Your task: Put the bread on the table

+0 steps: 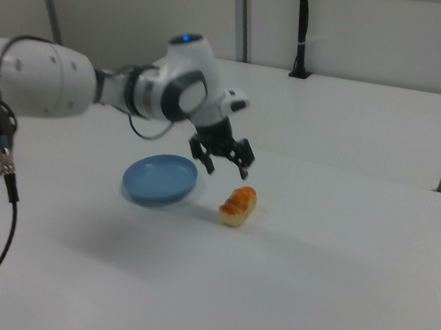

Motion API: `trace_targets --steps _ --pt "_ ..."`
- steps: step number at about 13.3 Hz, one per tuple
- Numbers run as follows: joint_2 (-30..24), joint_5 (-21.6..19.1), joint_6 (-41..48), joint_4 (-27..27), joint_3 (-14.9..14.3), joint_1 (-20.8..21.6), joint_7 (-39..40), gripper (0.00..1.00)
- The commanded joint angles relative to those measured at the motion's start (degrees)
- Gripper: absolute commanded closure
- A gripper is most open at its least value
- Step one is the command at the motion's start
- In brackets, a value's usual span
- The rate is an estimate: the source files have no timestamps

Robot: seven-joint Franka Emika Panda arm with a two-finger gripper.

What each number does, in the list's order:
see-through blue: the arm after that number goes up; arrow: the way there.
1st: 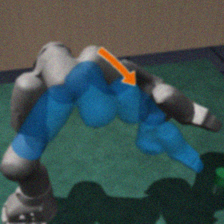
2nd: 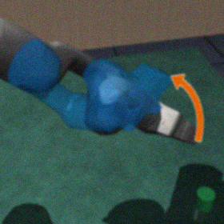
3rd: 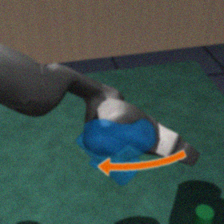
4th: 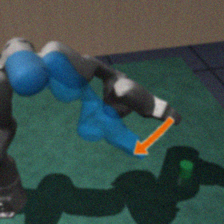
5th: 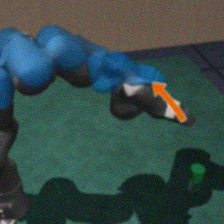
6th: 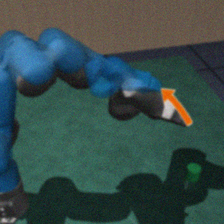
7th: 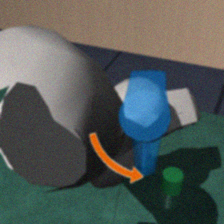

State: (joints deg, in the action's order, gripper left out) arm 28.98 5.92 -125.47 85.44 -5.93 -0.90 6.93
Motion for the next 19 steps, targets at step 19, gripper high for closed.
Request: trace_targets --steps 19 --pt "-26.9 -3.9 32.0 5.8 -0.3 7.8 -5.7 0.0"
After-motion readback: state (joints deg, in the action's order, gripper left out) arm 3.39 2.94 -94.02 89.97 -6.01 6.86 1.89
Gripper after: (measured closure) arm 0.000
